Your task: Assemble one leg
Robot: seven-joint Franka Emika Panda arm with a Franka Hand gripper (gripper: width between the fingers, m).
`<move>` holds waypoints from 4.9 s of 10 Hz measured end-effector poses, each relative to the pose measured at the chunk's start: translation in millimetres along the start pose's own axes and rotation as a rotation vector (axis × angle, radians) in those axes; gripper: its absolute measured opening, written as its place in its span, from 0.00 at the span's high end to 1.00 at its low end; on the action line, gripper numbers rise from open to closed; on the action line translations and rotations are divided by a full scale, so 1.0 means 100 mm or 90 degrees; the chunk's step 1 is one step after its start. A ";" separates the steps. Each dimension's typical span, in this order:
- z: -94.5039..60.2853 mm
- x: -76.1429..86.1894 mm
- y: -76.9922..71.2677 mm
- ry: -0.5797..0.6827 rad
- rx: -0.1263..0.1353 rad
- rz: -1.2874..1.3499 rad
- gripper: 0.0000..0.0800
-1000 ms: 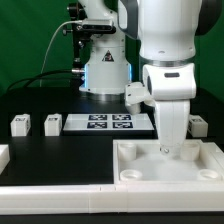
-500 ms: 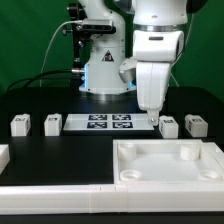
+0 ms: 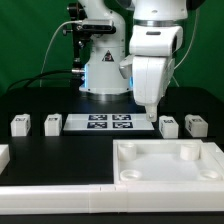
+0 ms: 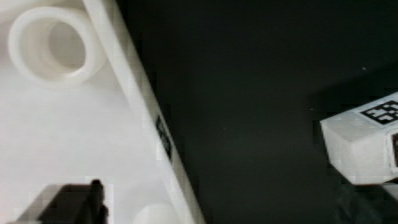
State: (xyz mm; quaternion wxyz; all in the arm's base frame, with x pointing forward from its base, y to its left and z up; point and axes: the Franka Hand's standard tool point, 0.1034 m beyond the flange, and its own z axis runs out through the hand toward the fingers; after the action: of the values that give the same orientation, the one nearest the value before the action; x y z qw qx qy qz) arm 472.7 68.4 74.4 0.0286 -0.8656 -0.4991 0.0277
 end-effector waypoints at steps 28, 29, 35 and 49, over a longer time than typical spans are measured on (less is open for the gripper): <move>0.48 0.67 -1.22 -0.402 0.176 0.575 0.19; 0.51 0.68 -1.26 -0.406 0.175 0.571 0.19; 0.59 0.59 -1.26 -0.488 0.214 0.554 0.19; 0.78 0.52 -1.29 -0.488 0.216 0.558 0.58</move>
Offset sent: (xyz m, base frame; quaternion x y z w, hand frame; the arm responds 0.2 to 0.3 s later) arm -0.0219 0.0131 -0.0071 -0.0055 0.0032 0.3952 0.9186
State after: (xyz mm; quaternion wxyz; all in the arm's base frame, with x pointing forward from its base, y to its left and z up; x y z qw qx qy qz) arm 381.3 179.5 6.1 -0.0297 -0.9025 -0.0593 0.4255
